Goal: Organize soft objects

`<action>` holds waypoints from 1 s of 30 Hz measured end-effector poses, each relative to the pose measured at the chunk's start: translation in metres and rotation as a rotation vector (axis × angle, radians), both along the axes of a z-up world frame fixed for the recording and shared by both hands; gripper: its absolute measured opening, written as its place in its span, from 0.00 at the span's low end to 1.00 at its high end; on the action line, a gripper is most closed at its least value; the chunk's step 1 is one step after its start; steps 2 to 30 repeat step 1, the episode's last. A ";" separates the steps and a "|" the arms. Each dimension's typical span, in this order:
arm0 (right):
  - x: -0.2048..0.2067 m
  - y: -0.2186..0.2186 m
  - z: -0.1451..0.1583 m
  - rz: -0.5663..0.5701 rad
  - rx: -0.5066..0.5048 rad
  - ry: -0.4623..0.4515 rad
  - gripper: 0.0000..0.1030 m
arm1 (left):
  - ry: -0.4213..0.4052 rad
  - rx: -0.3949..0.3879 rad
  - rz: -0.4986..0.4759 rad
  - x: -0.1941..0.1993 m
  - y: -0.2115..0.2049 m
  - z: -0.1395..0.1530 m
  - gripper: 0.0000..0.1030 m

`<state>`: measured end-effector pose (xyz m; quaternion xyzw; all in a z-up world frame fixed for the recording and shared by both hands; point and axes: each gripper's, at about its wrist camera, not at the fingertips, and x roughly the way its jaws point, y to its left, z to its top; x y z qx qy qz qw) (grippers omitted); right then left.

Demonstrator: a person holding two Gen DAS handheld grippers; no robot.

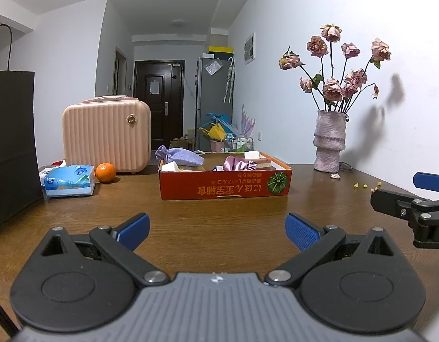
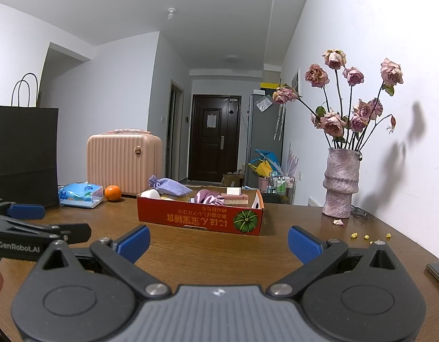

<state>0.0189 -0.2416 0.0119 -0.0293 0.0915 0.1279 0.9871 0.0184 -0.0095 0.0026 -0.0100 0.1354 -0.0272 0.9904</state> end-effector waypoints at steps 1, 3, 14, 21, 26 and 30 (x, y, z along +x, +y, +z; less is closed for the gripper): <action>0.000 0.000 0.000 0.000 0.000 0.001 1.00 | 0.000 0.000 -0.002 0.000 0.000 0.000 1.00; 0.000 0.000 0.000 0.000 0.000 0.001 1.00 | 0.000 0.000 -0.002 0.000 0.000 0.000 1.00; 0.000 0.000 0.000 0.000 0.000 0.001 1.00 | 0.000 0.000 -0.002 0.000 0.000 0.000 1.00; 0.000 0.000 0.000 0.000 0.000 0.001 1.00 | 0.000 0.000 -0.002 0.000 0.000 0.000 1.00; 0.000 0.000 0.000 0.000 0.000 0.001 1.00 | 0.000 0.000 -0.002 0.000 0.000 0.000 1.00; 0.000 0.000 0.000 0.000 0.000 0.001 1.00 | 0.000 0.000 -0.002 0.000 0.000 0.000 1.00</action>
